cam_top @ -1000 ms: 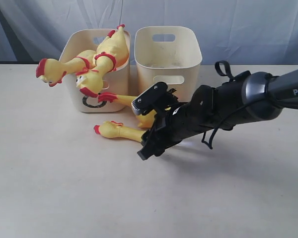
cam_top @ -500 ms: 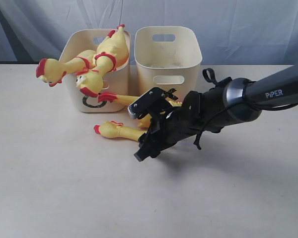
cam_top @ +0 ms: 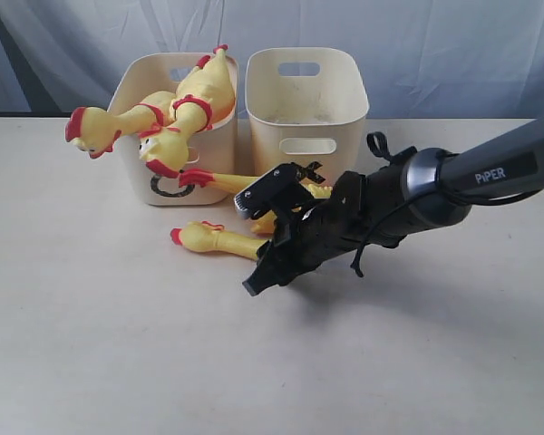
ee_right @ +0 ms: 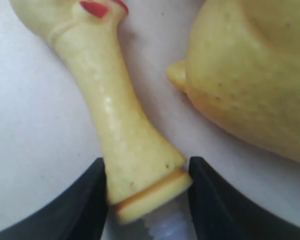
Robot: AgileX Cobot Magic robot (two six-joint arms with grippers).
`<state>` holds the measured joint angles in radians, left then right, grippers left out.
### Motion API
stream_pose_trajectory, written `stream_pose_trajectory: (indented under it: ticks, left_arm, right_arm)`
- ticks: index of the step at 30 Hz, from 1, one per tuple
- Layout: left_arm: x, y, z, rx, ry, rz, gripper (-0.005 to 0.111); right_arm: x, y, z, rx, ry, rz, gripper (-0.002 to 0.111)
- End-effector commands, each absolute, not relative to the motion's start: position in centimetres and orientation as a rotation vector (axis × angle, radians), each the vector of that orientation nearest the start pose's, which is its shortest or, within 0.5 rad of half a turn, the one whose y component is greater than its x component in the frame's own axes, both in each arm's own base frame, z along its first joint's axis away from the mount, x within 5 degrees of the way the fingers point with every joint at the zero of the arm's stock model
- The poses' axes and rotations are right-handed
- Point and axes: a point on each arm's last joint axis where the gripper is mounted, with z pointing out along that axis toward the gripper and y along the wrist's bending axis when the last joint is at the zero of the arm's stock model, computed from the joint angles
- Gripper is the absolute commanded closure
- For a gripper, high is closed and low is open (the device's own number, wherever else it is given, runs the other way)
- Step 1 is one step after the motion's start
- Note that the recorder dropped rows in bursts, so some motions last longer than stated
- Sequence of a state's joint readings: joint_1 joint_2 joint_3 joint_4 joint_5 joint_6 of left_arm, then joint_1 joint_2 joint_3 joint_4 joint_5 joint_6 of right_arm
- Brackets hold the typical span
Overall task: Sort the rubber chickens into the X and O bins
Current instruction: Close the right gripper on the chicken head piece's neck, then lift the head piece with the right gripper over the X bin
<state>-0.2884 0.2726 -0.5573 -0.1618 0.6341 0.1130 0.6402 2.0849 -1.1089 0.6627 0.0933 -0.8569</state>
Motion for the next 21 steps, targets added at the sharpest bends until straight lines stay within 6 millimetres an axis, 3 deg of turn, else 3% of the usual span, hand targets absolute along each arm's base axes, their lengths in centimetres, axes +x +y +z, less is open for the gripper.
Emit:
stream_pose_trajectory:
  ticks: [1,9,21]
  left_arm:
    - [4.6,-2.3,32.4,0.310,1.809,-0.308,0.107]
    - [4.6,-2.3,32.4,0.310,1.809,-0.308,0.107]
    - [4.7,-2.3,32.2,0.310,1.810,-0.303,0.107]
  right_arm:
    - [31.3,24.4,9.1,-1.103,2.357,0.280,0.109]
    - [30.2,24.5,10.0,-1.175,2.409,0.366,0.109]
    - [27.1,24.3,15.1,-1.356,2.460,0.597,0.109]
